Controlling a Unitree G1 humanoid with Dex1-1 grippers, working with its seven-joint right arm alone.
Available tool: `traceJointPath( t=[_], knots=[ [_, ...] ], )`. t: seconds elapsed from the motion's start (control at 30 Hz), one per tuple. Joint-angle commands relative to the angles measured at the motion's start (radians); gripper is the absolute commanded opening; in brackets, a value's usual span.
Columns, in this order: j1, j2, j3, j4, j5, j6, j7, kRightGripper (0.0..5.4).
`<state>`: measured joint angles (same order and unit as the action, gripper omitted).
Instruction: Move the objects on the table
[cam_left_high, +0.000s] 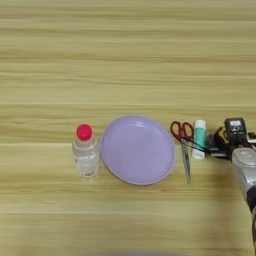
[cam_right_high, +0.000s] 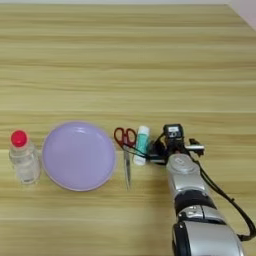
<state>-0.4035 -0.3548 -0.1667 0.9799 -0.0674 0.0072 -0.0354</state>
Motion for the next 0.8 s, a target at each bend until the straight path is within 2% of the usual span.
traceJointPath(
  t=[0.03, 0.2, 0.47, 0.63, 0.8],
  knots=[
    [-0.043, -0.053, -0.02, -0.088, 0.009, -0.043, -0.022, 5.37],
    [-0.028, -0.048, -0.035, -0.136, 0.02, -0.057, -0.032, 5.37],
    [0.002, -0.017, -0.054, -0.252, 0.056, -0.122, -0.017, 5.37],
    [0.023, 0.008, -0.049, -0.327, 0.088, -0.17, 0.024, 5.37],
    [0.06, 0.05, -0.034, -0.422, 0.111, -0.187, 0.073, 5.37]
  ],
)
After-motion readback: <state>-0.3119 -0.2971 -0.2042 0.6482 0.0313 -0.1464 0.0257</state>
